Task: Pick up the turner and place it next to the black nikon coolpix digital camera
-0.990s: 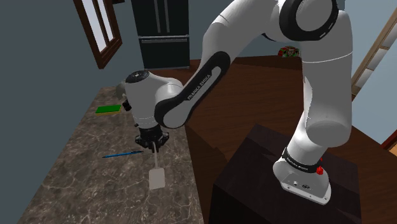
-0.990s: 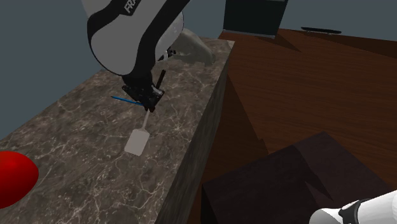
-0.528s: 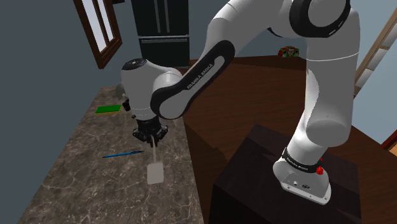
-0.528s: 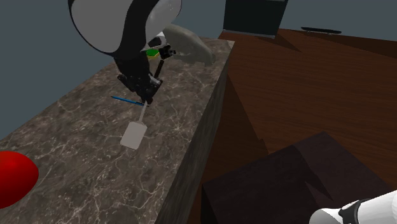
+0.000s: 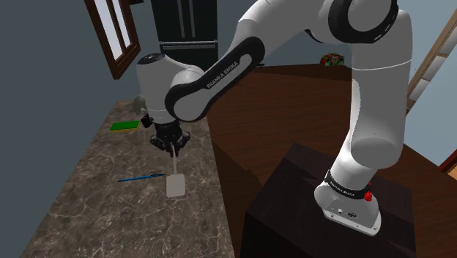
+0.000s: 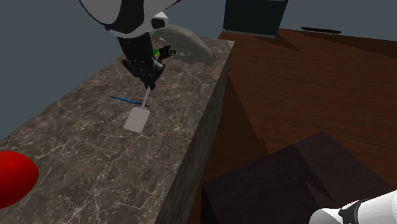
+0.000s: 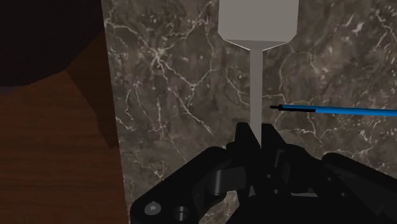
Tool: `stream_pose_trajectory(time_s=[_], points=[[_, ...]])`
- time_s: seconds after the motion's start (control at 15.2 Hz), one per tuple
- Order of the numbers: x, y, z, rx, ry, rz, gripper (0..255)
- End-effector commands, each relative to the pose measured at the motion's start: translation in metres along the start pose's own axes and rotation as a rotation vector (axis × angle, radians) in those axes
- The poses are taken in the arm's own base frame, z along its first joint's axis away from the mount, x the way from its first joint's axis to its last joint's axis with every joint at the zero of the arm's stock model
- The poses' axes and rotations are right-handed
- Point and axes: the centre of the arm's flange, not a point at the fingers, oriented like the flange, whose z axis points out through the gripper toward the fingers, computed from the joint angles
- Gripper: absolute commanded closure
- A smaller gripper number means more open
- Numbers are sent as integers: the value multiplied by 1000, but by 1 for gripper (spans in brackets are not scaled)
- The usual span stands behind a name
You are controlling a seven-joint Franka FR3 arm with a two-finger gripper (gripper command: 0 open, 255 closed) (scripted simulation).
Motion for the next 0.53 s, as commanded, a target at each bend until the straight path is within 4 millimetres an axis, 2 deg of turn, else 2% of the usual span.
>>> stream_pose_trajectory(time_s=[0.0, 0.46], points=[[25, -1, 0, 0, 0, -1, 255], [116, -16, 6, 0, 0, -1, 255]])
